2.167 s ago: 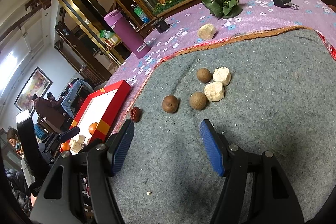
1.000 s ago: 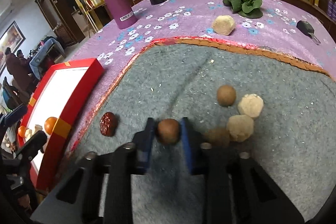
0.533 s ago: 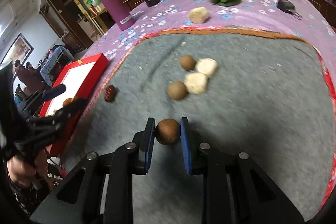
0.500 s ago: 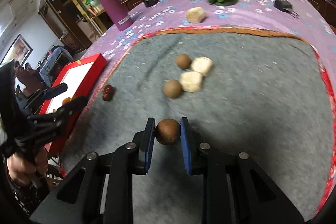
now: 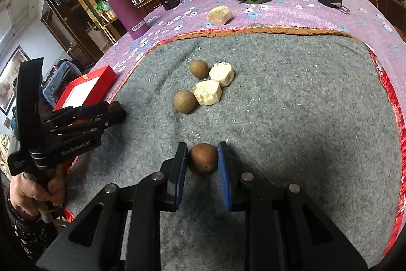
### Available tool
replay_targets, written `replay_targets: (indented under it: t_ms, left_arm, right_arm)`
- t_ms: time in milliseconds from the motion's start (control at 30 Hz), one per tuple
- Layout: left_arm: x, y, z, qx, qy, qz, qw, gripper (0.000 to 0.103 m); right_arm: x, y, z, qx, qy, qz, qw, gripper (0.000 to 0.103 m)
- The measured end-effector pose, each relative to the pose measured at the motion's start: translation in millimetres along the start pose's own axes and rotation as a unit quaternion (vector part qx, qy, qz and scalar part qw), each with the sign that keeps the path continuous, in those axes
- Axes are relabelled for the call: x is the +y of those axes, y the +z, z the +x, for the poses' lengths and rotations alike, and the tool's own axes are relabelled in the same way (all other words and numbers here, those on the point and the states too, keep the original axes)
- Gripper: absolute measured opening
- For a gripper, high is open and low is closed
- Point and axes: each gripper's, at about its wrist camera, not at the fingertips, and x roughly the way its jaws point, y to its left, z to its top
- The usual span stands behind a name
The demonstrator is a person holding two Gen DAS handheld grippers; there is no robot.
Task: Organize fruits
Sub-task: 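Place the longan in the white tray with the right gripper while the left gripper places the red date there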
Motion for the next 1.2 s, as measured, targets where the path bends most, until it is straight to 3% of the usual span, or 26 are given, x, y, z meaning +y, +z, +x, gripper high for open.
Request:
replay_targets:
  t_ms: [133, 167, 333, 533, 700, 1000, 1200]
  left_arm:
    - [0, -1, -2, -0.005, -0.009, -0.003, 0.9999, 0.031]
    - [1, -1, -2, -0.006, -0.012, -0.005, 0.9999, 0.02]
    - [0, -3, -5, -0.011, -0.02, -0.004, 0.9997, 0.02]
    - [-4, -13, -30, -0.037, -0.028, 0.005, 0.9989, 0.02]
    - [6, -28, -68, -0.076, -0.024, -0.002, 0.9968, 0.02]
    - [71, -58, -117, -0.125, 0.043, -0.053, 0.9898, 0.02]
    - [117, -77, -121, -0.126, 0.09, -0.096, 0.9832, 0.02]
  right_arm:
    - [7, 0, 1, 0.005, -0.021, -0.02, 1.0, 0.026]
    - [9, -1, 1, 0.006, -0.026, -0.025, 0.999, 0.026]
    - [14, -4, -2, 0.013, -0.04, -0.033, 0.999, 0.026]
    - [16, -5, -11, 0.014, 0.008, 0.005, 1.0, 0.026]
    - [48, 3, -13, 0.001, 0.045, -0.005, 0.999, 0.026]
    - [149, 20, 16, -0.004, 0.13, -0.048, 0.99, 0.026]
    - [208, 17, 37, 0.006, 0.162, -0.077, 0.984, 0.026]
